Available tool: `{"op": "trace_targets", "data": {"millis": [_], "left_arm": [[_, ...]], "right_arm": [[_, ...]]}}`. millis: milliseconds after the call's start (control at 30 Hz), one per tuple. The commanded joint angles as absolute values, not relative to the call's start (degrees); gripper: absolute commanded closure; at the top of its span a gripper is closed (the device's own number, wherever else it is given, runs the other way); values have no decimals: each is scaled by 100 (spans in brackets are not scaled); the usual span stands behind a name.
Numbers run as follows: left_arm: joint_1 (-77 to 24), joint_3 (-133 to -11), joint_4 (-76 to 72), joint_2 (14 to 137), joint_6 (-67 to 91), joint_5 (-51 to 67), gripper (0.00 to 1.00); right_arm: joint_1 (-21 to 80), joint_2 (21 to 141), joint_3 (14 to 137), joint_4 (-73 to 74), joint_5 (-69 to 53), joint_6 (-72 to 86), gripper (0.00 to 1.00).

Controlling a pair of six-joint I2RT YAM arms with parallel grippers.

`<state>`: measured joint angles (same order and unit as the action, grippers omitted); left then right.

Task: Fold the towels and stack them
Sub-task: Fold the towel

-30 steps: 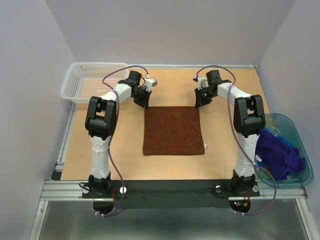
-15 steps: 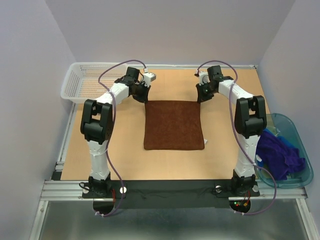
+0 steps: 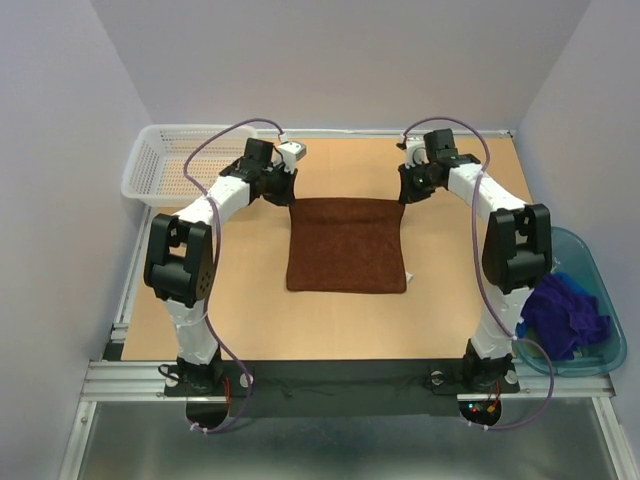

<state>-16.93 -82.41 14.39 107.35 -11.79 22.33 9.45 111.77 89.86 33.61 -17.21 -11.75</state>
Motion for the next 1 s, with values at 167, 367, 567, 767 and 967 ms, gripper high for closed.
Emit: {"op": "trace_targets", "data": {"millis": [167, 367, 567, 767, 967], "left_arm": [[-1758, -7296, 1476, 9757, -326, 1855, 100], [-1863, -6566, 1529, 9256, 191, 1881, 100], [-1977, -5960, 1582, 8930, 755, 2048, 100], [-2074, -5564, 1600, 8596, 1090, 1934, 100], [-2092, -5318, 1679, 8368, 1151, 1881, 100]], "right_arm": [[914, 10424, 8035, 3313, -1880, -221, 99], [914, 9924, 7279, 3366, -2039, 394, 99], [914, 9563, 6803, 3401, -2030, 624, 99], [914, 9246, 6531, 3445, -2074, 747, 100], [914, 8966, 6302, 3480, -2197, 923, 100]]}}
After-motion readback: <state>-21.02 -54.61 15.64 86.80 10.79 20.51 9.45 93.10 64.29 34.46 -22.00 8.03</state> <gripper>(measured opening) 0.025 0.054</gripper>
